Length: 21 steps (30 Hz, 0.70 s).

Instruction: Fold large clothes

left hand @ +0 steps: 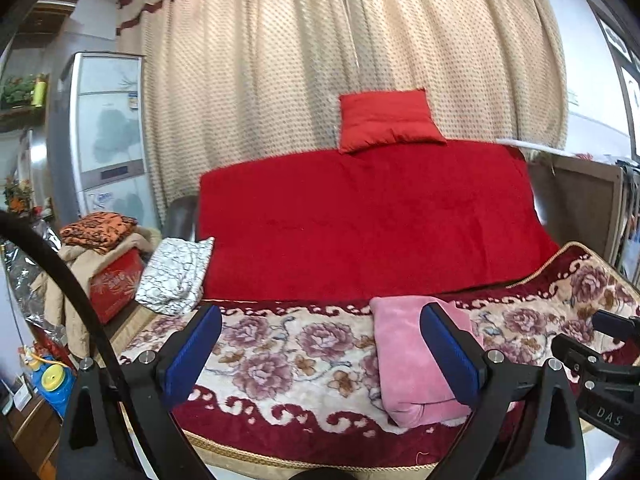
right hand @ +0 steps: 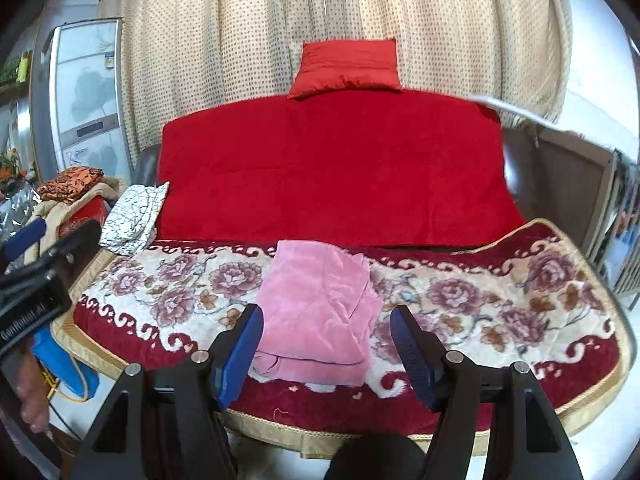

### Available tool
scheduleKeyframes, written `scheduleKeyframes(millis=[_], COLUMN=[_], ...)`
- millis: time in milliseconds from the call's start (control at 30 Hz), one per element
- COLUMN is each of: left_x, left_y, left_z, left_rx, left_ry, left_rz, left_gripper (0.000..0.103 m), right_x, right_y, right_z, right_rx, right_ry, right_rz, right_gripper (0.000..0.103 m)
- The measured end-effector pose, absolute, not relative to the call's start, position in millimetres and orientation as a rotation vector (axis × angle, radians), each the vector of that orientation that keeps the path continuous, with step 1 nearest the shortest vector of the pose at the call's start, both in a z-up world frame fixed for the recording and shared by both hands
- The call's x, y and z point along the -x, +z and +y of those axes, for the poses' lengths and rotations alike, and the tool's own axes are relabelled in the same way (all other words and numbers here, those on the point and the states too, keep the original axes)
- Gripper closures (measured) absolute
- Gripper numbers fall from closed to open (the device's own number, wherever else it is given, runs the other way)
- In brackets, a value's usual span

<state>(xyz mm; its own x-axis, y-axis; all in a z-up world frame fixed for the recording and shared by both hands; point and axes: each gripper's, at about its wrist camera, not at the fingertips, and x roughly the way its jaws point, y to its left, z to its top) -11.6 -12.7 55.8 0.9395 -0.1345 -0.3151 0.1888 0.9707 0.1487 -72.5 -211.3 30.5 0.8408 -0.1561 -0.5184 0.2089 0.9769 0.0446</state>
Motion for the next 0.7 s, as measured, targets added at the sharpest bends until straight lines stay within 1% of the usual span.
scheduleKeyframes(millis=[333, 700], left_x=[40, 61], left_y=[73, 90], left_z=[-7, 4], left_rx=[-0.192, -0.159], left_ry=[-0.137, -0.109], left_rz=[0.224, 0.179], left_gripper=[0.003, 0.001], right_x=[100, 122], right_y=[54, 73], right_z=[-188, -174], right_rx=[-0.018, 0.002], right_ry=[-0.230, -0.235], right_rz=[0.425, 0.361], right_gripper=[0.033, 0.033])
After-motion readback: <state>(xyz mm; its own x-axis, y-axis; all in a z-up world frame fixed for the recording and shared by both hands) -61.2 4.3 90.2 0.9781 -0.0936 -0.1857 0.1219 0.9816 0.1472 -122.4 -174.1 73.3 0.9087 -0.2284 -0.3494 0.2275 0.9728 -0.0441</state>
